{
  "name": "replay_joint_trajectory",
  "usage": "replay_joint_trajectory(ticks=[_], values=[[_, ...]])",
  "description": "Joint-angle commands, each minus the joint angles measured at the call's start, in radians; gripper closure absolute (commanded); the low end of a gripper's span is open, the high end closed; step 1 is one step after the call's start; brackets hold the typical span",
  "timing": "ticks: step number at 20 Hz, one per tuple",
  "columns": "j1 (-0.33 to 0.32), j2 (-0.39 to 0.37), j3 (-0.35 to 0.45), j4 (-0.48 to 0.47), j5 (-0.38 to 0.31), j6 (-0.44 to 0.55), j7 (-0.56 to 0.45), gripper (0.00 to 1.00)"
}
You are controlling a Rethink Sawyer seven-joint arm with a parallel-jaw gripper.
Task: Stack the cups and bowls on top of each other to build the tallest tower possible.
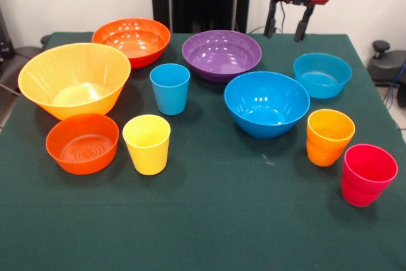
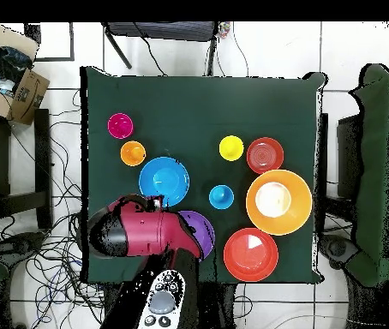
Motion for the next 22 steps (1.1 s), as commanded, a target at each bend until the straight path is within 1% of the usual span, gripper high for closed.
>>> replay_joint_trajectory(ticks=[1,22], values=[[0.018,0.061,0.036,-0.038,0.024,0.05,0.176,0.0],[0.021,0.065,0.03,-0.047,0.032,0.058,0.179,0.0]])
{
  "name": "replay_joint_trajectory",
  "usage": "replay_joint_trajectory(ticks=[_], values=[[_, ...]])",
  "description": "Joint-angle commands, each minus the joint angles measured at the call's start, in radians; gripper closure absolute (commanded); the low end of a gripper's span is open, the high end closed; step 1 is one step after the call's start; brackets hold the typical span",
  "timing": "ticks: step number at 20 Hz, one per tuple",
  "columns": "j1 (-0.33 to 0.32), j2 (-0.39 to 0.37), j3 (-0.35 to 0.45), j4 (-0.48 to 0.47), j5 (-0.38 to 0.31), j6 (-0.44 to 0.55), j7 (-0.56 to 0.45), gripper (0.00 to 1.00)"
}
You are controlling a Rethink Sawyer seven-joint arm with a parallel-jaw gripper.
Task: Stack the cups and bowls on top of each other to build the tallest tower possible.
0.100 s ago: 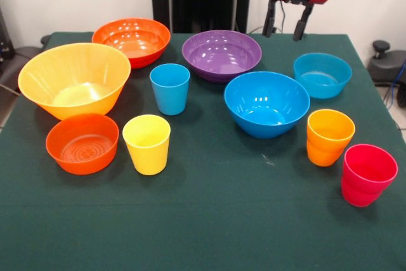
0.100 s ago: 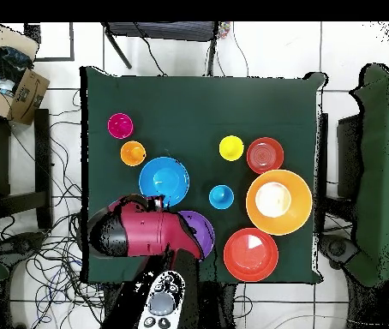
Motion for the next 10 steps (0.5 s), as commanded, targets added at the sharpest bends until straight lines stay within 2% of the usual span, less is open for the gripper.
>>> replay_joint_trajectory(ticks=[1,10], values=[[0.017,0.064,0.039,-0.045,0.029,0.059,0.178,0.0],[0.009,0.059,0.046,-0.046,0.024,0.074,0.163,0.0]])
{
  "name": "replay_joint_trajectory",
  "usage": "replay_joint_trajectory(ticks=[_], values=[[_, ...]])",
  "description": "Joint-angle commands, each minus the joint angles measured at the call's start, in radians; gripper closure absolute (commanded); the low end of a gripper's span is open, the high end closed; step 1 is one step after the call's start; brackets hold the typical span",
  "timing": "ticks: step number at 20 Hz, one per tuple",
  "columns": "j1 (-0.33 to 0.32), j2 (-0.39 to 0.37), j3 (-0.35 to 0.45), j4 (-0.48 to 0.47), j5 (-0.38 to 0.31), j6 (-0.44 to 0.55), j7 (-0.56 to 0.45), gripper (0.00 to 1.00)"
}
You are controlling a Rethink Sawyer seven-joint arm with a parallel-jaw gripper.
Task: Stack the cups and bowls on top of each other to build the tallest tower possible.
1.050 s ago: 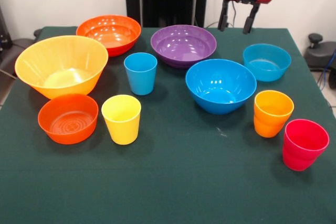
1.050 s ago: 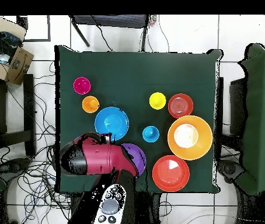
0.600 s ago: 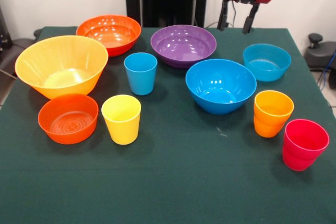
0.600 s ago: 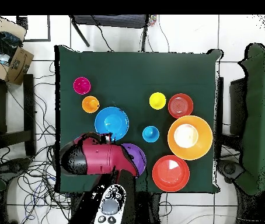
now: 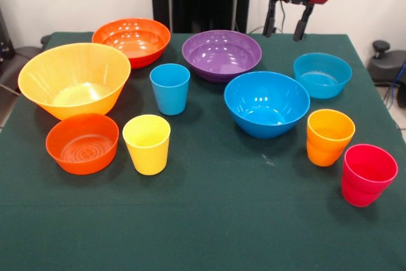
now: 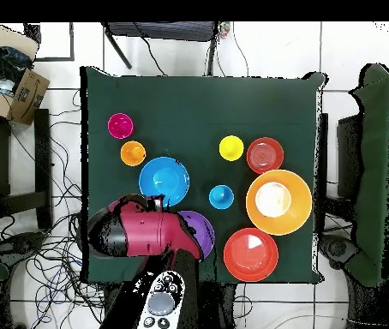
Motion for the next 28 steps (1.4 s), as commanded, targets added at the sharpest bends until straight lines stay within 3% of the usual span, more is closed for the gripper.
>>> replay_joint_trajectory(ticks=[1,7,14,17,28], values=[[0.003,0.057,0.051,-0.042,0.022,0.072,0.159,0.0],[-0.035,0.042,0.086,-0.017,0.018,0.042,0.136,0.0],[-0.119,-0.039,0.147,-0.06,0.035,0.208,0.052,0.0],[-0.136,-0.039,0.157,-0.107,0.039,0.261,0.05,0.0],[-0.205,-0.008,0.228,-0.195,0.03,0.298,0.035,0.0]])
